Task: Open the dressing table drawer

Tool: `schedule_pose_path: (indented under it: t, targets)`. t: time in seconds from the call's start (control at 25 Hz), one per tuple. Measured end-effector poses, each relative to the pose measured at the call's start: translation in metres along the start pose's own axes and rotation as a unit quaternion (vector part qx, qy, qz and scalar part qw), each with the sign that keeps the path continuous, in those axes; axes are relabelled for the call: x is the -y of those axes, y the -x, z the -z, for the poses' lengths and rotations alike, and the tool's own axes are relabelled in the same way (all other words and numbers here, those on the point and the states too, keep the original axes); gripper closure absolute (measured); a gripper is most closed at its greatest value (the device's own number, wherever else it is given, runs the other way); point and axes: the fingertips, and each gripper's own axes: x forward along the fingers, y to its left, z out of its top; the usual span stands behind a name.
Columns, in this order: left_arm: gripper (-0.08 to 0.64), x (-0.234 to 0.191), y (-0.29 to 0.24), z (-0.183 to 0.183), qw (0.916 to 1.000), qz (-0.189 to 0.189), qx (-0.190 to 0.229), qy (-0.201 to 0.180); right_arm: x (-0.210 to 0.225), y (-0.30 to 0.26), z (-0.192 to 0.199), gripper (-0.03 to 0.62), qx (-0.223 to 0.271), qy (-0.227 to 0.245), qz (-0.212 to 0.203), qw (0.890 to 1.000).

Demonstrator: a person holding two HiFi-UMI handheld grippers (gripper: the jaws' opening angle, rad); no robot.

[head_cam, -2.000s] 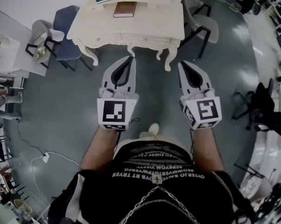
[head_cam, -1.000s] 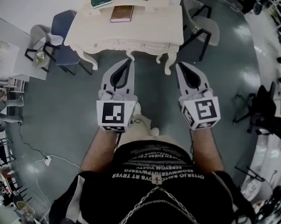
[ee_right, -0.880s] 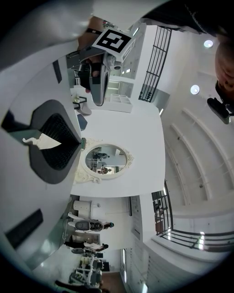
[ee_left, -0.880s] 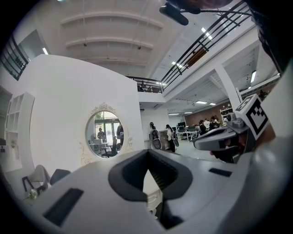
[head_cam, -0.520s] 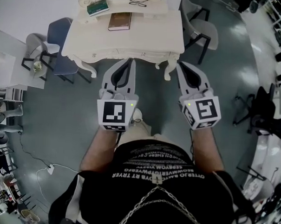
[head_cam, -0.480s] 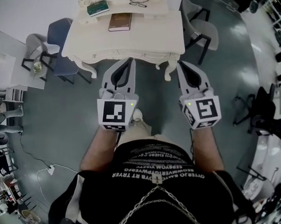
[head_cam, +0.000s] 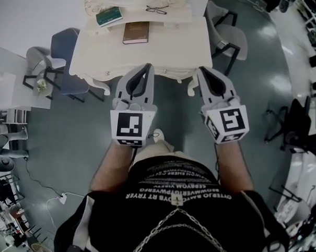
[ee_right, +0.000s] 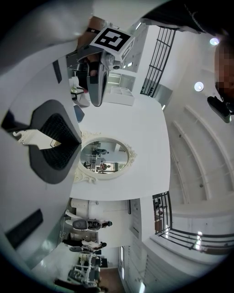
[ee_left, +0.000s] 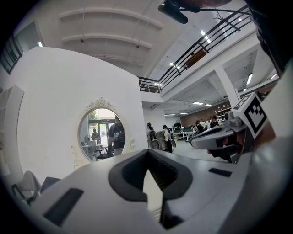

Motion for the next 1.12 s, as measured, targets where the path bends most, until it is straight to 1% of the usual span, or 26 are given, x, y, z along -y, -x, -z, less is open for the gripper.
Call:
schedule_pose_path:
  t: [0.16,0.28,0.48,0.64,0.72,0.92,1.12]
  targets:
    - [0.557,-0.024,-0.018,-0.001,1.0000,0.003,0.005,0.005,0.005,-0.027,-0.006,0.591,-0.001,0.004,0.009,1.000]
    - [0.557,-0.044,-0.029,0.006,1.0000,0.002,0.001,0.002,0.007,-0.047,-0.006,0.591,-0.004,0.003,0.014,1.000]
    - [0.557,-0.068,-0.045,0.010,1.0000,0.009,0.003,0.002,0.006,-0.076,-0.007,0.591,-0.006,0.004,0.018,1.000]
    - [0.557,-0.088,-0.055,0.014,0.9999,0.010,0.006,0.011,0.002,-0.097,-0.010,0.591,-0.006,0.006,0.021,1.000]
    - [0.557,-0.098,-0.060,0.016,0.9999,0.013,0.005,0.007,0.001,-0.107,-0.014,0.591,-0.005,0.009,0.023,1.000]
    - [0.557,-0.117,-0.067,0.014,0.9997,0.015,0.015,0.008,-0.004,-0.124,-0.020,0.591,-0.006,0.018,0.028,0.999]
    - [0.557,-0.124,-0.074,0.025,0.9998,0.015,0.007,0.014,-0.004,-0.132,-0.018,0.591,-0.008,0.023,0.027,0.999]
